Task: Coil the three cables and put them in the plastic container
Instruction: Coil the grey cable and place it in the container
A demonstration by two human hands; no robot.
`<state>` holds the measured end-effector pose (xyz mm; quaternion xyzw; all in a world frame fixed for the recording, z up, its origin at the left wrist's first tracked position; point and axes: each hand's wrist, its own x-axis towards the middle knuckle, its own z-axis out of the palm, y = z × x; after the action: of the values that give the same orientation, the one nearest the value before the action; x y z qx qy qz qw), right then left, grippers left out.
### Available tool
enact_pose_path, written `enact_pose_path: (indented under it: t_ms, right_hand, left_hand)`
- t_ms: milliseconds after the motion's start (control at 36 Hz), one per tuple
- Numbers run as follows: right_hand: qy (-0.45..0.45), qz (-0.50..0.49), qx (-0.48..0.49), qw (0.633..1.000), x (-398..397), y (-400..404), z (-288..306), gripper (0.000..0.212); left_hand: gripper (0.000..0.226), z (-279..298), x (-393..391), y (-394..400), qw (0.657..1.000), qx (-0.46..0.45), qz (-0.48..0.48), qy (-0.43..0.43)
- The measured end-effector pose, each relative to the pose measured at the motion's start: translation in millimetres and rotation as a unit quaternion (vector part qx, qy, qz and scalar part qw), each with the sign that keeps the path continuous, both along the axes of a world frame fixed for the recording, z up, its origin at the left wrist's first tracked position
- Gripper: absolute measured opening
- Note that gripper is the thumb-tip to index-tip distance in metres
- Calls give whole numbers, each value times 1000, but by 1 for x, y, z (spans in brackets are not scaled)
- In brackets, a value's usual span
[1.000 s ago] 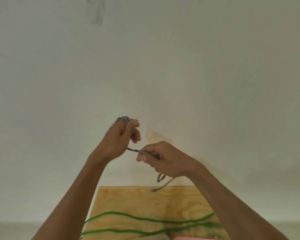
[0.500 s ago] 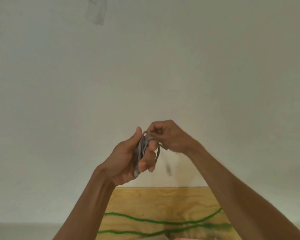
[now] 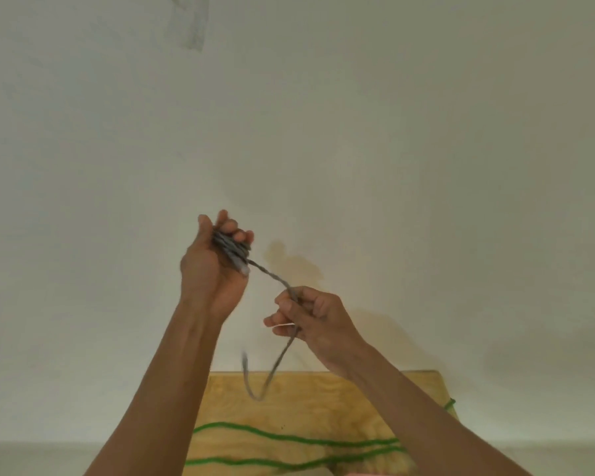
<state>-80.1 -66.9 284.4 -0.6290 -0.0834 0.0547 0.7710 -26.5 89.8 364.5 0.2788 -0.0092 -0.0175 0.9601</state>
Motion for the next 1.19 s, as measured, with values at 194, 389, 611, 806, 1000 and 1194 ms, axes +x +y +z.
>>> enact_pose_path:
  t_ms: [194,389,611,806,1000,1194]
  right_hand:
    - [-114,46,-223,967,-11,-11,16,21]
    - [-274,52,-468,839,25,-40,74,21]
    - [-171,49,-84,980,47,-31,54,11]
    - [-78,6,-111,991,5,1,-1,37]
    - [-96,61,-262,958,-19,-7,-2,29]
    - [-157,172,-504,832,-18,-27,37,33]
  left_hand:
    - [30,-23,1,15,904,417,71,-60]
    - [66,-43,-37,4,717,661,-177,-132]
    - [64,-26,-59,-14,904,192,-367,-109]
    - [50,-9,-54,-28,958,134,-232,-100]
    - [48,-23,-30,-7,851,499,-62,-151]
    - [62,-50,-21,-3,640,735,1,-224]
